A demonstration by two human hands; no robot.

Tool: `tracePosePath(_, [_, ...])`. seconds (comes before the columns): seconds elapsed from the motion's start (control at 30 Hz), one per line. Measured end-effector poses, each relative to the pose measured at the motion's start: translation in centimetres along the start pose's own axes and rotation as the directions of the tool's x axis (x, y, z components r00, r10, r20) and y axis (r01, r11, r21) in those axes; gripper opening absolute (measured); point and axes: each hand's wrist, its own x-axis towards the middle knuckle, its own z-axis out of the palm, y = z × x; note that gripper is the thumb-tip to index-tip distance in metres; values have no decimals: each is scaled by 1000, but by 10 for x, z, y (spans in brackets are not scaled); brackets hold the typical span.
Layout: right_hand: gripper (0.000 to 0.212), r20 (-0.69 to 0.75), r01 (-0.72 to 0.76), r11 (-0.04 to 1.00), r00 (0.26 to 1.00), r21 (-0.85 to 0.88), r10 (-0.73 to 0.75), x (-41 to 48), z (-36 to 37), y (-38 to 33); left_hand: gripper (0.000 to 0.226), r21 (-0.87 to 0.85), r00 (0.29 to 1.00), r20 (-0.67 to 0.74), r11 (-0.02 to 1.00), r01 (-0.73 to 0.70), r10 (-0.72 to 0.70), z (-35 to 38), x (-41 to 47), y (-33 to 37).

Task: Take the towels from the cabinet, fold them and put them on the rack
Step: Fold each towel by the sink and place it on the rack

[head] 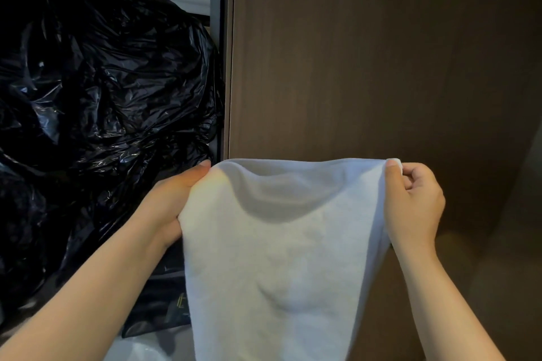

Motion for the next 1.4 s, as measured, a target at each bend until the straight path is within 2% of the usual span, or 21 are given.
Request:
tracePosePath(0.03, [30,15,-20,1000,1000,17,20,-1,-1,-2,5,-17,1000,12,1000,20,-20,1,-1,-1])
tracePosePath(0.1, [30,56,-24,999,998,46,22,-6,-4,-7,21,-52,996,58,996,71,-68,5,-4,-3])
tracePosePath(0.2, [27,132,30,997,990,72,-40,-15,0,-17,40,-134,994,53,986,99,-93,20,-7,-9])
tracePosePath(0.27, [26,145,60,997,987,54,-67,-18,2,-19,38,-194,996,-4,977,84,-87,29,-7,-11])
tracePosePath(0.33, [29,94,15,999,995,37,-18,-13,-3,-10,18,-198,992,-113,980,31,-54,24,-1,-8])
tracePosePath(0.4, [32,55,-66,998,996,24,64,-7,-11,5,10,-62,976,-217,998,-23,9,11,3,-2])
tracePosePath(0.47, [33,77,-110,994,991,-6,110,-7,-13,18,17,244,958,-263,969,-50,116,-6,7,-4])
tracePosePath(0.53, [33,117,-123,992,985,-30,126,-13,-10,25,21,408,957,-239,912,-54,163,-17,7,-11])
tracePosePath(0.63, [29,165,-88,996,982,-11,89,-22,-4,23,29,545,959,-197,836,-67,205,-27,6,-21])
tracePosePath(0.7, [23,199,-35,999,980,14,31,-25,-2,16,36,723,947,-116,679,-125,298,-34,7,-22])
tracePosePath(0.8, [20,199,68,996,977,52,-77,-25,-1,1,43,944,902,45,278,-180,430,-46,7,-21])
tracePosePath(0.87, [19,179,118,989,975,86,-131,-23,1,-10,39,979,881,148,59,-195,449,-49,7,-19])
tracePosePath(0.9, [18,173,144,984,972,101,-159,-22,1,-15,38,972,867,214,-13,-233,450,-48,7,-18])
tracePosePath(0.93, [17,167,174,978,967,114,-191,-21,2,-20,43,953,851,295,-67,-296,435,-46,7,-18])
tracePosePath(0.97, [16,165,208,970,960,124,-227,-19,2,-25,61,925,840,376,-100,-367,391,-40,6,-19])
tracePosePath(1.03, [15,178,275,952,938,132,-296,-17,3,-33,101,872,840,488,-79,-484,238,-23,6,-23])
tracePosePath(1.1, [15,198,311,940,922,138,-334,-15,3,-39,108,841,835,540,-40,-539,104,0,7,-30])
tracePosePath(1.17, [15,202,327,935,915,137,-350,-11,2,-43,82,792,791,609,5,-610,65,21,7,-41])
tracePosePath(1.27, [16,190,338,934,915,114,-355,-6,-6,-44,38,674,701,704,202,-710,116,36,2,-61])
tracePosePath(1.3, [15,184,338,935,917,108,-353,-3,-10,-44,30,635,672,727,235,-736,139,38,1,-66])
tracePosePath(1.4, [14,170,333,939,924,88,-344,1,-21,-42,30,590,646,734,273,-760,209,41,1,-77])
